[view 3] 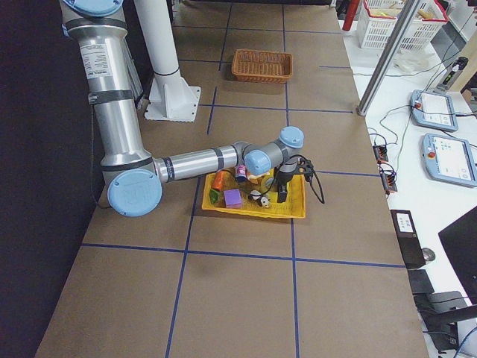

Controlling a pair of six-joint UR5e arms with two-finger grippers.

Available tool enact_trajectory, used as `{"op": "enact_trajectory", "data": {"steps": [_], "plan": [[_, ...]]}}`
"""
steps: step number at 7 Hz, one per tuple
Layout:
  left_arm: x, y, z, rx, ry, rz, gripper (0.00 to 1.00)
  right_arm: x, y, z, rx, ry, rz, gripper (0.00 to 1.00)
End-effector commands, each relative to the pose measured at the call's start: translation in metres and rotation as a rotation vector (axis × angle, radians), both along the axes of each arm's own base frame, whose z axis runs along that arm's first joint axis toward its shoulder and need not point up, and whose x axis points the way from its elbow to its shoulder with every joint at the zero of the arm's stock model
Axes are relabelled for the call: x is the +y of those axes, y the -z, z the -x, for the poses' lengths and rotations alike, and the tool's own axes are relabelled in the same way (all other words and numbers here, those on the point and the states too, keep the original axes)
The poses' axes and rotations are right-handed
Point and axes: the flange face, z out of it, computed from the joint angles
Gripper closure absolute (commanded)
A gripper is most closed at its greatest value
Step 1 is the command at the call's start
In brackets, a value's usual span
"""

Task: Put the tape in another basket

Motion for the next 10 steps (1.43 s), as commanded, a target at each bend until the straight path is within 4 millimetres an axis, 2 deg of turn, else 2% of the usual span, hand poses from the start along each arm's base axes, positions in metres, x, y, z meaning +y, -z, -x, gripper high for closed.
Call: {"op": "enact_trajectory", "data": {"steps": [1,2,3,4,5,6,7,8,9,10], "plan": [[0.0,0.002,0.0,0.001,0.0,-0.004,0.0,0.001,-0.013,0.008,0.013,0.016,0.02,0.01],[0.0,0.003,0.0,0.001,0.0,-0.005,0.0,0.001,-0.011,0.008,0.009,0.02,0.015,0.25],[-0.001,0.005,0.0,0.001,0.001,-0.009,0.0,0.002,-0.013,0.008,0.011,0.027,0.013,0.69],[-0.001,0.005,0.0,0.001,0.001,-0.009,0.0,0.001,-0.012,0.007,0.009,0.031,0.007,0.95],[-0.001,0.005,0.0,0.001,0.0,-0.01,0.0,0.001,-0.012,0.006,0.008,0.037,0.003,1.0],[-0.001,0.006,0.0,0.002,0.001,-0.01,0.0,-0.001,-0.01,0.002,0.006,0.03,-0.002,1.0],[-0.001,0.006,0.0,0.002,0.001,-0.012,0.0,-0.009,-0.005,-0.016,-0.006,0.002,-0.009,1.0],[-0.002,0.008,0.0,0.002,0.001,-0.015,0.0,-0.015,0.009,-0.041,-0.054,-0.016,-0.028,1.0],[-0.002,0.019,0.001,0.001,0.005,-0.036,0.0,-0.019,0.035,-0.067,-0.125,-0.045,-0.041,1.0],[-0.002,0.018,0.001,0.001,0.005,-0.034,0.0,-0.018,0.06,-0.084,-0.198,-0.05,-0.052,1.0]]}}
